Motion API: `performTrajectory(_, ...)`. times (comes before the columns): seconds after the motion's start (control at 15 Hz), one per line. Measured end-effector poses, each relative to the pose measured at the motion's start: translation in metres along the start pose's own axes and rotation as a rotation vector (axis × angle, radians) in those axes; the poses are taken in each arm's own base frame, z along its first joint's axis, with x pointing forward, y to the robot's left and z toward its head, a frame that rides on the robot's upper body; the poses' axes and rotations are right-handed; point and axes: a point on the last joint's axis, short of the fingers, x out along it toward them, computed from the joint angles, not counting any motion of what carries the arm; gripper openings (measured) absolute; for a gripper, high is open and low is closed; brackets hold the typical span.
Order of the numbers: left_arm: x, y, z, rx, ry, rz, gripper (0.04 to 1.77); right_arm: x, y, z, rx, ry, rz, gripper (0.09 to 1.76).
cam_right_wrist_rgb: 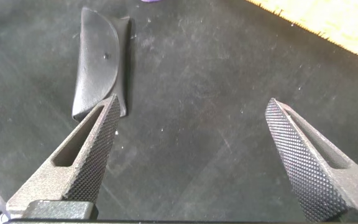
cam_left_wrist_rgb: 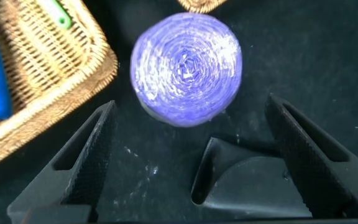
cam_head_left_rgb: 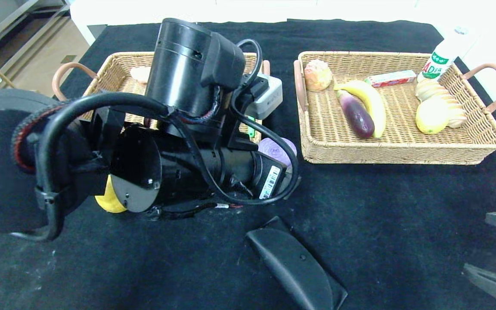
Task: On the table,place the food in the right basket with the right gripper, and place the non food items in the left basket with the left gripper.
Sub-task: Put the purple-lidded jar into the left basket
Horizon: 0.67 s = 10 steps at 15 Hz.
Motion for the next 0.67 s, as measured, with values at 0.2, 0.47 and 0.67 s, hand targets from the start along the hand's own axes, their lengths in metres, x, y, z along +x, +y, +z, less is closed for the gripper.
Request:
performTrajectory(0.2,0.005,-0.002,-0.002,0.003,0.010,0.002,1.71,0.003,0.001,-0.012,0.018,0.043,0.009,1.71)
performTrajectory(0.47,0.014,-0.004,0.002,-0.011,-0.034,0.010,1.71,0.003,0.001,-0.014,0.019,0.047,0.008,1.71)
performTrajectory(0.67,0.023,-0.005,0.001,-0.014,-0.043,0.032,1.71,0.003,0.001,-0.014,0.019,0.046,0.008,1.71)
